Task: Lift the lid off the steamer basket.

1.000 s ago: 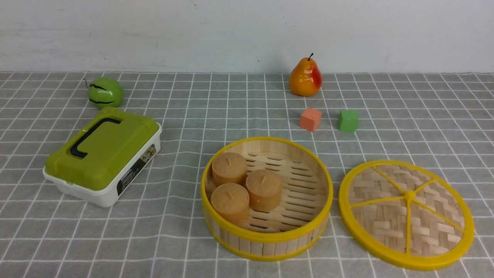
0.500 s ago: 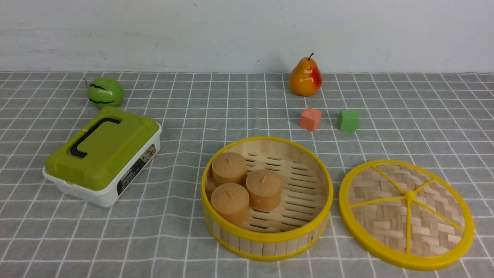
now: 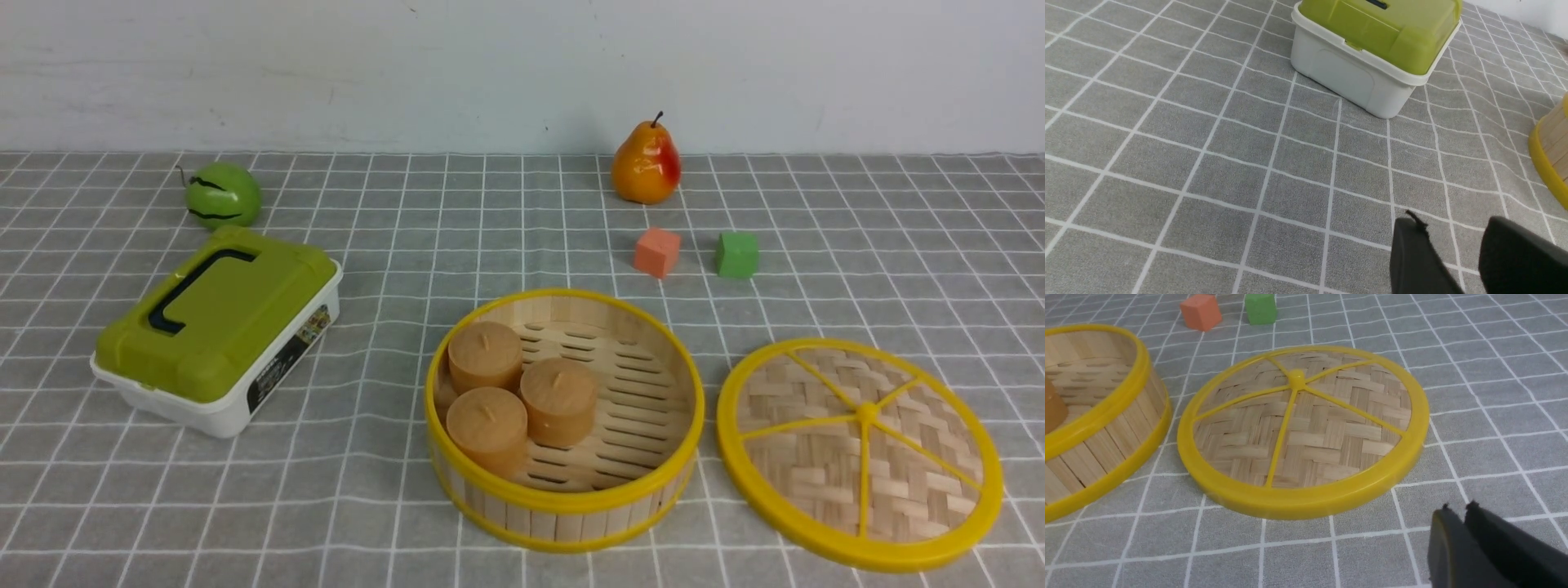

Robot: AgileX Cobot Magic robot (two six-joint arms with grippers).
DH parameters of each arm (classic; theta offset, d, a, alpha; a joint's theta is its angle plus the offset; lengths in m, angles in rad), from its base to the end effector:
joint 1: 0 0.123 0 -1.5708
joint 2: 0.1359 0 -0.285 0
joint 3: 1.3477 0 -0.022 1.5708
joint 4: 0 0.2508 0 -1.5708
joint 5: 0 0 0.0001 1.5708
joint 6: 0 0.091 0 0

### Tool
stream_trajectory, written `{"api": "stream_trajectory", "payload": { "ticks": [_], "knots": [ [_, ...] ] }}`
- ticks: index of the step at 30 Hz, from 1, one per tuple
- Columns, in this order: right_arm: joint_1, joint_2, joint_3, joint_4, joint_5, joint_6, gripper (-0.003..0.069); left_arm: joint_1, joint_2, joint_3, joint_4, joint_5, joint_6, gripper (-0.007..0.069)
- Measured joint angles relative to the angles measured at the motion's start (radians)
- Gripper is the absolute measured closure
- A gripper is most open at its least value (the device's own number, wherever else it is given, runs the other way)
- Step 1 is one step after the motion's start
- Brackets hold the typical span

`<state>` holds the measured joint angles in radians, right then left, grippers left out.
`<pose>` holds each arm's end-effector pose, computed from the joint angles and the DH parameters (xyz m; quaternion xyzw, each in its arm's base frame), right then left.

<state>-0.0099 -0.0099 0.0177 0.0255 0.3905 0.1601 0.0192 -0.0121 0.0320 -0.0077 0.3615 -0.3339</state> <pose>0.0521 0.0004 0.1727 0.0752 0.8046 0.0550 0.5865 0.0530 0.0008 0.1705 -0.1431 0.7903 -0.0966 0.5880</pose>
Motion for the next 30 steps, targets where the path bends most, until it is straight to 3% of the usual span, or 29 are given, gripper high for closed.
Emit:
{"api": "stream_trajectory", "payload": {
  "ticks": [30],
  "knots": [
    [0.0, 0.0, -0.001, -0.002, 0.0, -0.004, 0.0584, 0.0, 0.0, 0.0, 0.0, 0.0, 0.0, 0.0386]
  ]
}}
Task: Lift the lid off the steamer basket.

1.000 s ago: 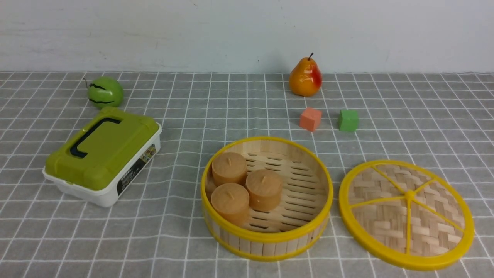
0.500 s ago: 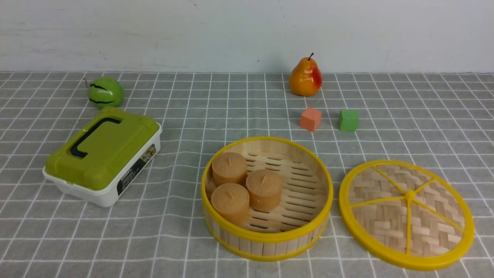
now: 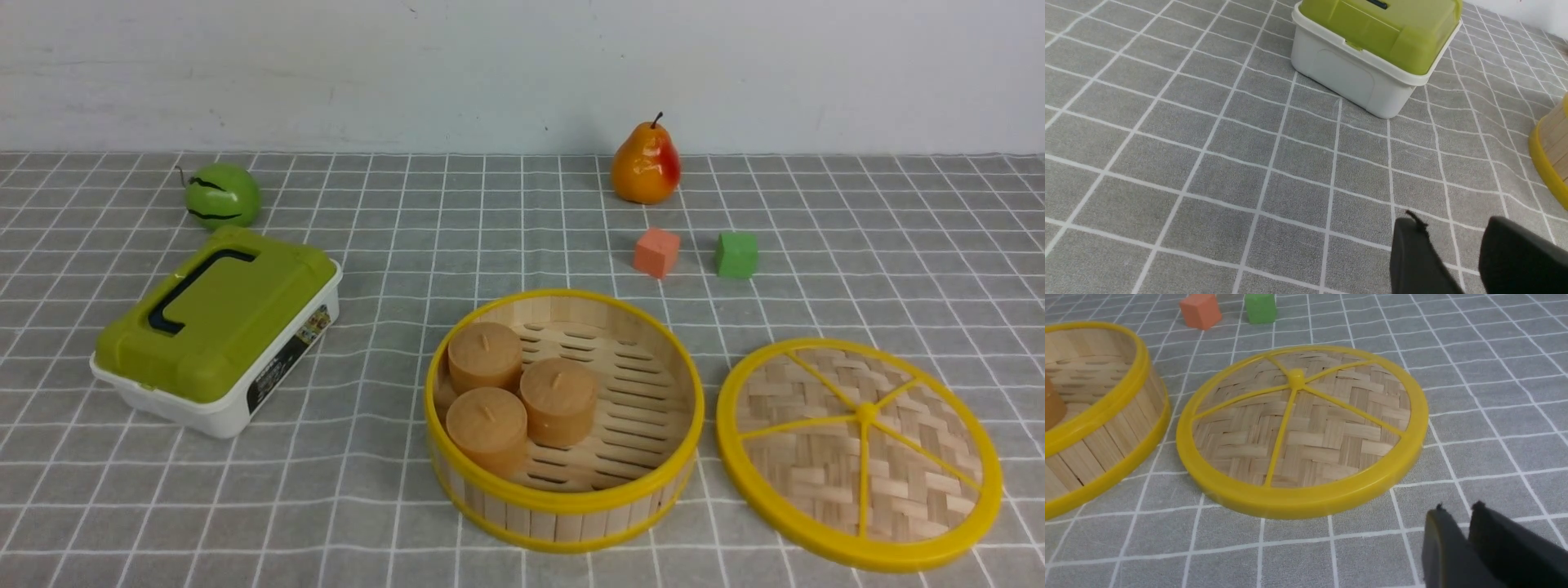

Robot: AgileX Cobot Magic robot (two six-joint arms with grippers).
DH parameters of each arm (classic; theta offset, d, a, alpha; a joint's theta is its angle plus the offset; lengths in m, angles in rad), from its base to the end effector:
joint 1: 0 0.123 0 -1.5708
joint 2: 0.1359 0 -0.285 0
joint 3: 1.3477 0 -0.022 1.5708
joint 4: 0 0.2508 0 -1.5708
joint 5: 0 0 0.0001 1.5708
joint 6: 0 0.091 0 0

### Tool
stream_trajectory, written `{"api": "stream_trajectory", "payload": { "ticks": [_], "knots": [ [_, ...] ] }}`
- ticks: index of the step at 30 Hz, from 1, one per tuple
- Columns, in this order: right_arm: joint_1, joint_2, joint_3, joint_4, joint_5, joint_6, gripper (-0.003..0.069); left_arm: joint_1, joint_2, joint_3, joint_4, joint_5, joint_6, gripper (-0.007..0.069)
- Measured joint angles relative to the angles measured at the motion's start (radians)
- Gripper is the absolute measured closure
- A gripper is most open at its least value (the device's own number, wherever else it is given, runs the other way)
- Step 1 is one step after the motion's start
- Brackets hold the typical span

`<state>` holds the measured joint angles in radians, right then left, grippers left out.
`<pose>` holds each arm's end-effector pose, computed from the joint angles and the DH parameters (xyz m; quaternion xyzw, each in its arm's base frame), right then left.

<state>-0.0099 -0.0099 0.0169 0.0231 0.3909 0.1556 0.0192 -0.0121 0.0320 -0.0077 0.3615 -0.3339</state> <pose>0.0521 0.0003 0.1729 0.0728 0.8047 0.0527 0.5869 0.0530 0.0008 0.1705 -0.1431 0.7903 -0.0966 0.5880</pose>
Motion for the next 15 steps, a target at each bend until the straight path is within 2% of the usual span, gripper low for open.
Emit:
{"api": "stream_trajectory", "payload": {
  "ticks": [15],
  "knots": [
    [0.0, 0.0, 0.0, 0.0, 0.0, 0.0, 0.0577, 0.0, 0.0, 0.0, 0.0, 0.0, 0.0, 0.0386]
  ]
}}
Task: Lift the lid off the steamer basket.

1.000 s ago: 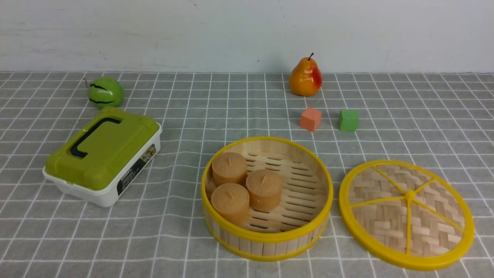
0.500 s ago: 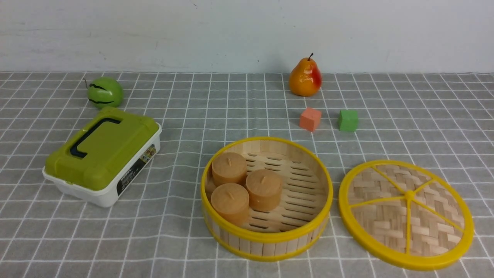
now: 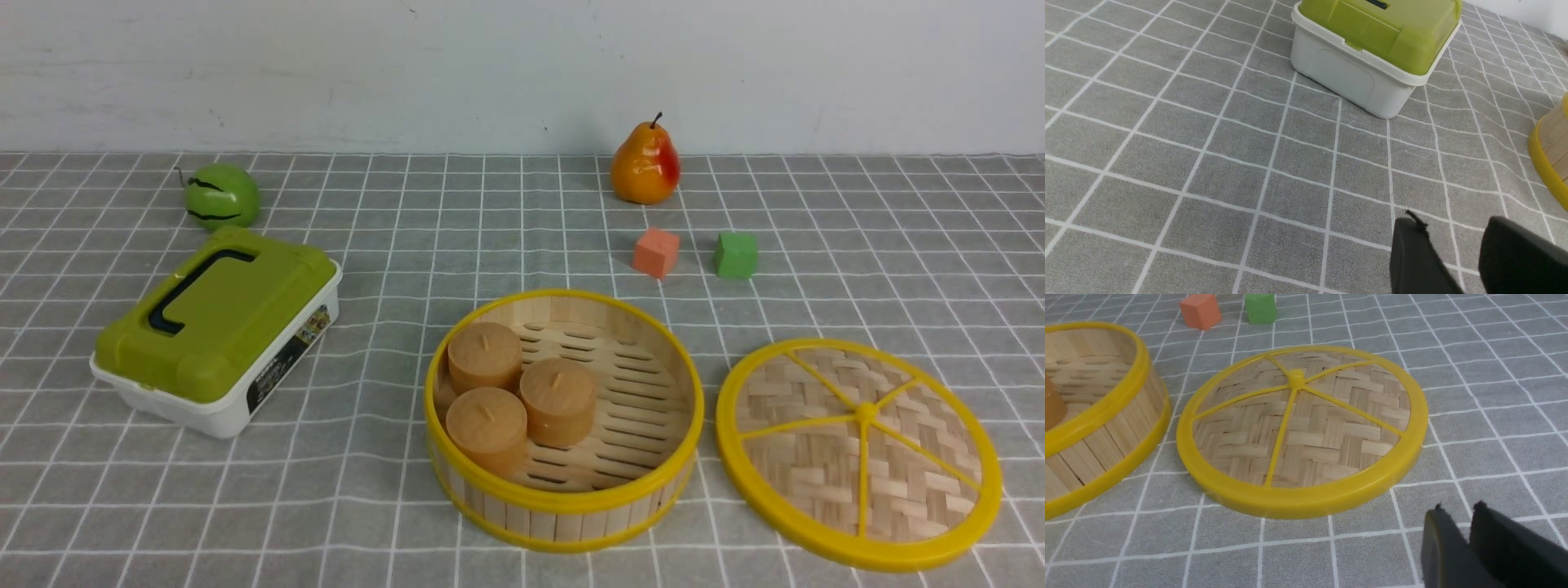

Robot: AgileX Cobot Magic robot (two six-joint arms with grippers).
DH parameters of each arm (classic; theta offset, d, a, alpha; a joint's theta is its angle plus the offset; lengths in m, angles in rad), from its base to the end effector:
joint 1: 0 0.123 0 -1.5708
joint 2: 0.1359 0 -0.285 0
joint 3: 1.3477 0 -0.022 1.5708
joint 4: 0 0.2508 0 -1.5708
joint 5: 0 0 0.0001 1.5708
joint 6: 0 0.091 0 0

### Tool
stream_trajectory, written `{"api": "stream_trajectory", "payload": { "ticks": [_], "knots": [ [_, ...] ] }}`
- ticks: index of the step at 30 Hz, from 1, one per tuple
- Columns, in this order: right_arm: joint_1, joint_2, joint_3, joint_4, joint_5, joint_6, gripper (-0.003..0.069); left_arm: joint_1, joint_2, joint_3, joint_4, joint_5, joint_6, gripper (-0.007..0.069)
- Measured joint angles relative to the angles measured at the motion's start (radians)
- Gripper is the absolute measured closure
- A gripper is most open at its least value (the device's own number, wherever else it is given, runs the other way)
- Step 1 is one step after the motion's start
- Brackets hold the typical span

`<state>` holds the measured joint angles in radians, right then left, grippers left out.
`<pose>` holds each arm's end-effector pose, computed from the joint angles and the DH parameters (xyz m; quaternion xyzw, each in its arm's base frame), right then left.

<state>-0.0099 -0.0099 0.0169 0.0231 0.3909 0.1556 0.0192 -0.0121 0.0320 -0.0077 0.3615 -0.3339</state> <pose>0.0521 0.0003 0.1729 0.0728 0.8047 0.0527 0.5869 0.0530 0.0008 0.1705 -0.1431 0.7903 -0.0966 0.5880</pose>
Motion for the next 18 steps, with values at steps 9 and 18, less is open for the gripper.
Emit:
{"api": "stream_trajectory", "payload": {
  "ticks": [9, 18],
  "knots": [
    [0.0, 0.0, 0.0, 0.0, 0.0, -0.002, 0.0575, 0.0, 0.0, 0.0, 0.0, 0.0, 0.0, 0.0386],
    [0.0, 0.0, 0.0, 0.0, 0.0, -0.003, 0.0568, 0.0, 0.0, 0.0, 0.0, 0.0, 0.0, 0.0386]
  ]
}}
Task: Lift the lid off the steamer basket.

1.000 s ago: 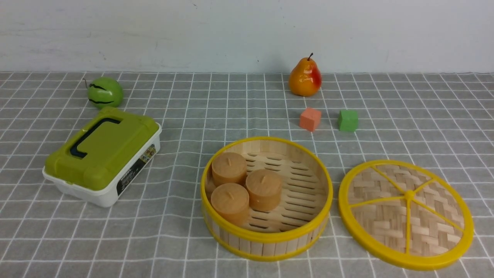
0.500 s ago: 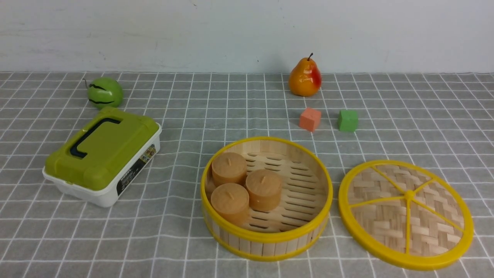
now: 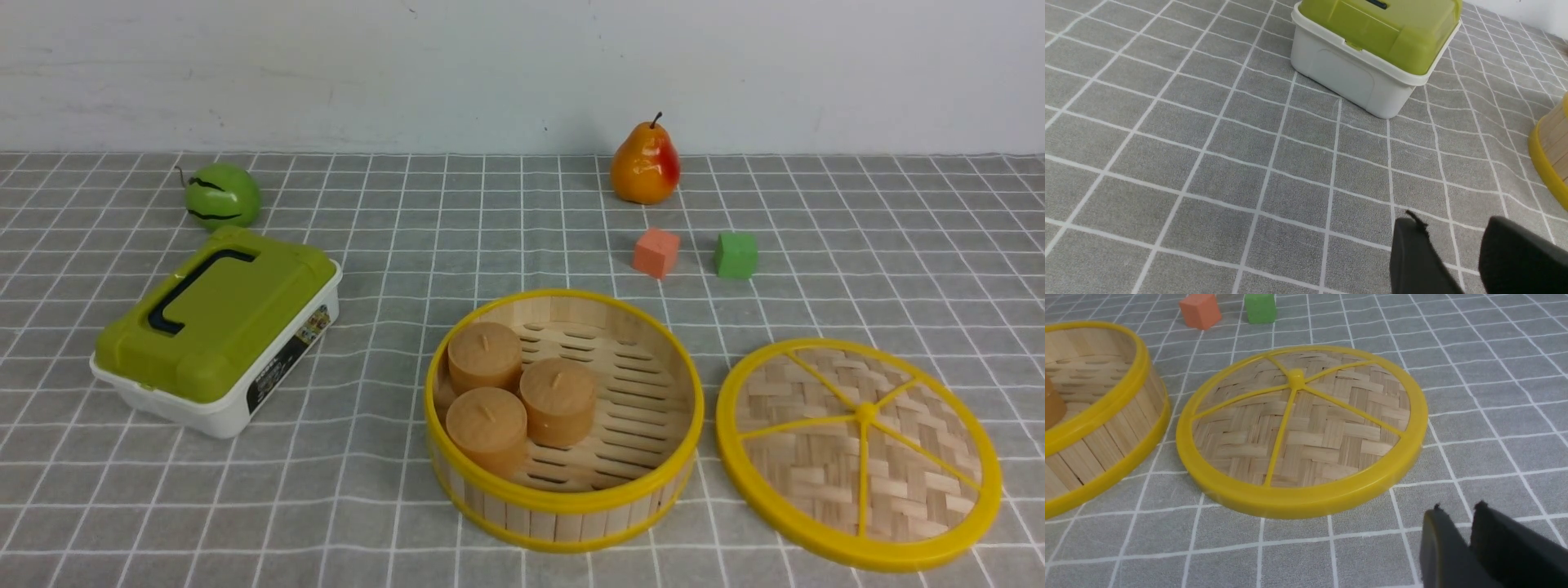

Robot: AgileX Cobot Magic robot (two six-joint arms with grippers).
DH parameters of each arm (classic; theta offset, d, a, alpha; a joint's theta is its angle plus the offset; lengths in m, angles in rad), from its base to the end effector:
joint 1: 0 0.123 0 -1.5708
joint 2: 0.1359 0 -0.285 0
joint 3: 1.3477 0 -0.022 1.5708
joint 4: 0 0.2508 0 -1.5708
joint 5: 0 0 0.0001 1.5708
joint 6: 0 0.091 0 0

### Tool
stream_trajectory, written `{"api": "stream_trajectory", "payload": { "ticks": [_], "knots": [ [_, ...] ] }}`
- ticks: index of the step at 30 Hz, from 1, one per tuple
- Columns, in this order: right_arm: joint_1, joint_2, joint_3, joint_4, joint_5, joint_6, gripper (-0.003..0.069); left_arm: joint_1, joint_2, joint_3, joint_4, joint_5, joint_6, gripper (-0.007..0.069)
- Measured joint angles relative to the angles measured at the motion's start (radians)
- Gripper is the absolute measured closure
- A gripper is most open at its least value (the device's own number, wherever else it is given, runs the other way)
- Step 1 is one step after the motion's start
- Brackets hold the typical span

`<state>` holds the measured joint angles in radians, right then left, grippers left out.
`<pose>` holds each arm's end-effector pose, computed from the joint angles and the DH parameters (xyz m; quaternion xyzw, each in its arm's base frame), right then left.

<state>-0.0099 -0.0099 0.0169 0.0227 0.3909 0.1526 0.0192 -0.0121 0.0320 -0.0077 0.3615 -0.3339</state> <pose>0.0521 0.0003 0.1729 0.0715 0.8048 0.0516 0.5870 0.0530 0.0008 0.1705 -0.1431 0.7903 -0.0966 0.5880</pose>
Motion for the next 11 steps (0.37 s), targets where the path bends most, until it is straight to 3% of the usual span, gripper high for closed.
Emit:
{"api": "stream_trajectory", "payload": {
  "ticks": [11],
  "knots": [
    [0.0, 0.0, 0.0, 0.0, 0.0, 0.0, 0.0559, 0.0, 0.0, 0.0, 0.0, 0.0, 0.0, 0.0386]
  ]
}}
